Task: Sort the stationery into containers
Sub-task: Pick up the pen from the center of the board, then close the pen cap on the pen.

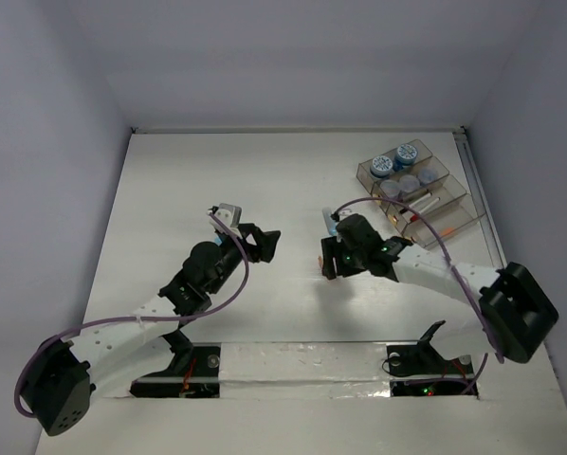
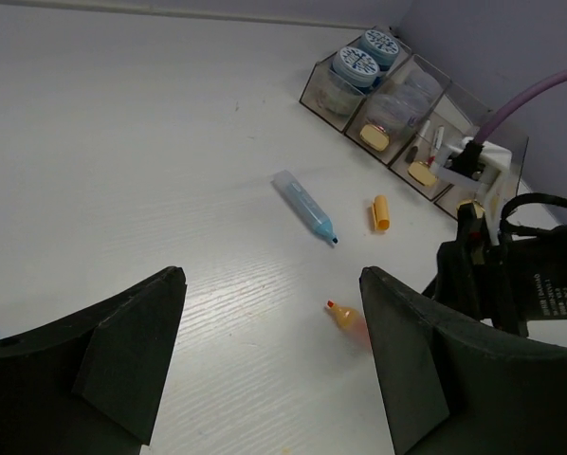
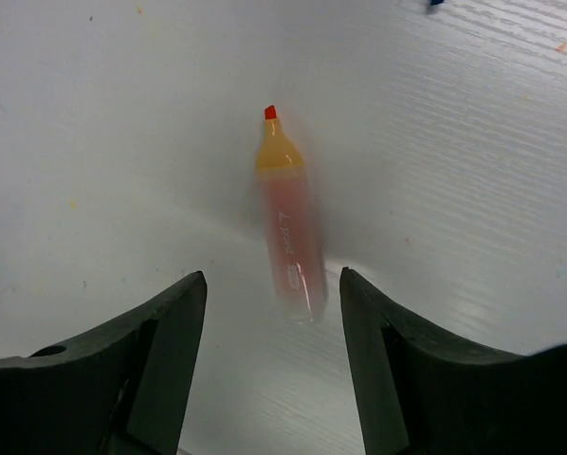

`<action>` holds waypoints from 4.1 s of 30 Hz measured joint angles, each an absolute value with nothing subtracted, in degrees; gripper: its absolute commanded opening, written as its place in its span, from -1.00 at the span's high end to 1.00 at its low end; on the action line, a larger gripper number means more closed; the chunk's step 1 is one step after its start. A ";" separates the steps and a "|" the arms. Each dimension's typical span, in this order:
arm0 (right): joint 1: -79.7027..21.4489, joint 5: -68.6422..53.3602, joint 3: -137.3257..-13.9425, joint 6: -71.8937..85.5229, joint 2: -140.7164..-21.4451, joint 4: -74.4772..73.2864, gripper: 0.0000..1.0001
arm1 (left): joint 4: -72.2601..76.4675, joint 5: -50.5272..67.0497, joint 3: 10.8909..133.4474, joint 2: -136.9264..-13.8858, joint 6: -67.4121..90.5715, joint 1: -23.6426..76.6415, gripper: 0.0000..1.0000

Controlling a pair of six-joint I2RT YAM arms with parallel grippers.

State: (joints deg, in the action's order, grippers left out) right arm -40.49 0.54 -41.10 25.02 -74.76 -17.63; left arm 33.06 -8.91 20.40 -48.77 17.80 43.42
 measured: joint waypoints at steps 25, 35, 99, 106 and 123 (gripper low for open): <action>-45.45 14.76 -54.85 23.70 -95.94 -21.43 0.91 | 33.06 -7.22 20.40 -51.81 17.80 43.42 -0.42; -45.45 18.11 -58.87 25.93 -93.08 -20.78 1.00 | 34.81 2.46 21.23 -56.12 19.73 42.96 -0.42; -35.94 22.13 -47.46 38.79 -63.35 -7.60 -0.42 | 37.91 10.48 22.52 -63.02 22.96 40.16 1.00; -27.88 22.02 -46.22 37.08 -73.38 -15.42 -0.02 | 37.93 10.52 22.52 -63.05 22.83 40.16 1.00; -17.23 12.27 -46.24 36.27 -88.44 -6.94 0.02 | 37.93 10.52 22.52 -63.05 22.50 40.56 1.00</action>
